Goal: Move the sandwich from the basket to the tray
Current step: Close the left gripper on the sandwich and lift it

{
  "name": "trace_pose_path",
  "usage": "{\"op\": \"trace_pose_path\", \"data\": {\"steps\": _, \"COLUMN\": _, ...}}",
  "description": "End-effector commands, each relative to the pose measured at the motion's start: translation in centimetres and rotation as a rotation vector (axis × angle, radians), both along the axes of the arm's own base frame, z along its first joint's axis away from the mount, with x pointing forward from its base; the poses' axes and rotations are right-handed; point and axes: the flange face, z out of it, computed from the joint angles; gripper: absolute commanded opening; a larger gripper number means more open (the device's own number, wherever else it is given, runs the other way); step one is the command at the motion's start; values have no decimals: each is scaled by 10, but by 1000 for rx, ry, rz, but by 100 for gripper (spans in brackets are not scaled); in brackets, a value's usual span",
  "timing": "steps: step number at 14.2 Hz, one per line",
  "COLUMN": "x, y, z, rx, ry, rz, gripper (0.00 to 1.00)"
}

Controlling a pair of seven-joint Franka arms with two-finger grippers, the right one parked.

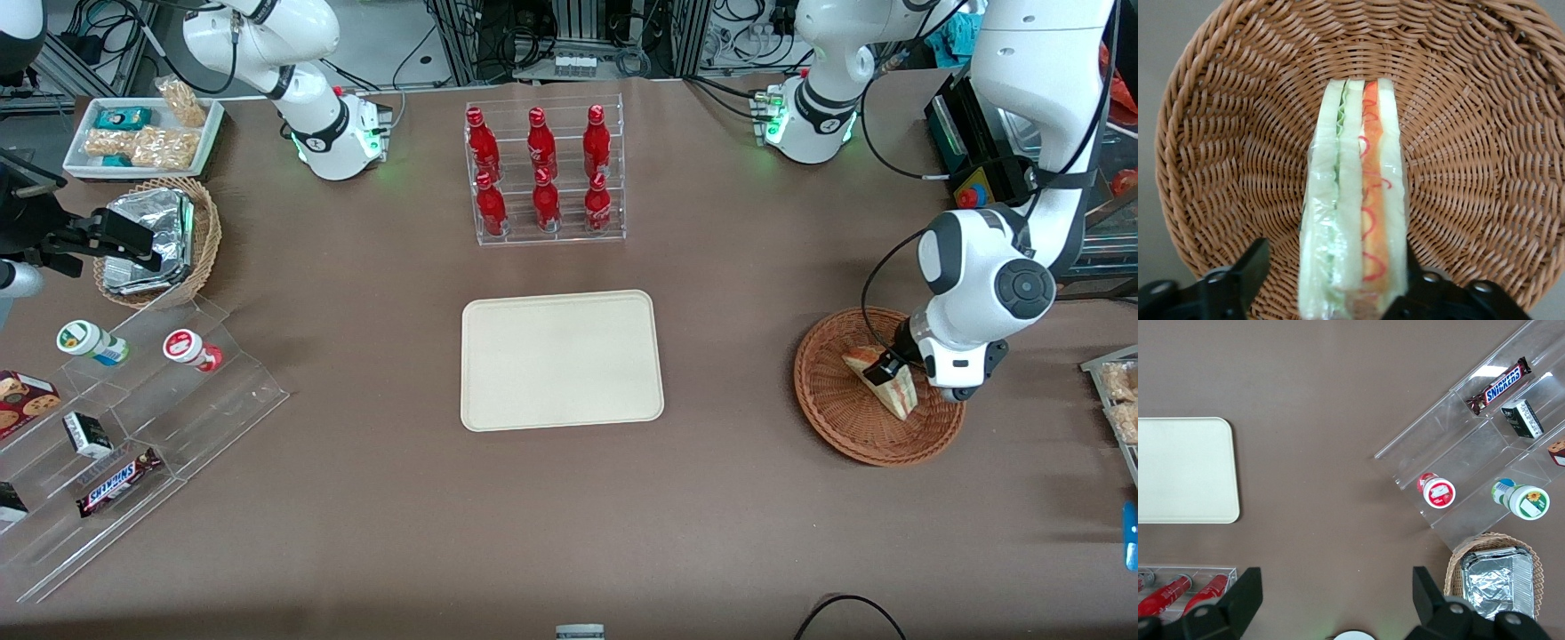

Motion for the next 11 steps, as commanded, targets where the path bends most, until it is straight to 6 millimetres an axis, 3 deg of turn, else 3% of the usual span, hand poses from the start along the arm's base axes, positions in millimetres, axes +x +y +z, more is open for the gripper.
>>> {"op": "trace_pose_path", "data": {"steps": 1, "x": 9, "y": 0, "z": 12, "rx": 3, "ry": -26, "rz": 24, "gripper": 3}}
{"op": "trace_pose_path", "data": {"steps": 3, "x": 17, "y": -3, "z": 26, "rx": 6, "ry": -40, "rz": 16, "gripper": 1}}
{"op": "trace_pose_path", "data": {"steps": 5, "x": 23, "y": -25, "z": 40, "rx": 11, "ry": -19, "rz": -46, "gripper": 0}}
{"op": "trace_pose_path", "data": {"steps": 7, "x": 31, "y": -67, "z": 65, "rx": 9, "ry": -5, "rz": -170, "gripper": 0}}
{"op": "trace_pose_path", "data": {"steps": 9, "x": 44, "y": -108, "z": 95, "rx": 23, "ry": 60, "rz": -443, "gripper": 2}}
{"op": "trace_pose_path", "data": {"steps": 11, "x": 46, "y": -175, "z": 105, "rx": 18, "ry": 86, "rz": -565, "gripper": 0}}
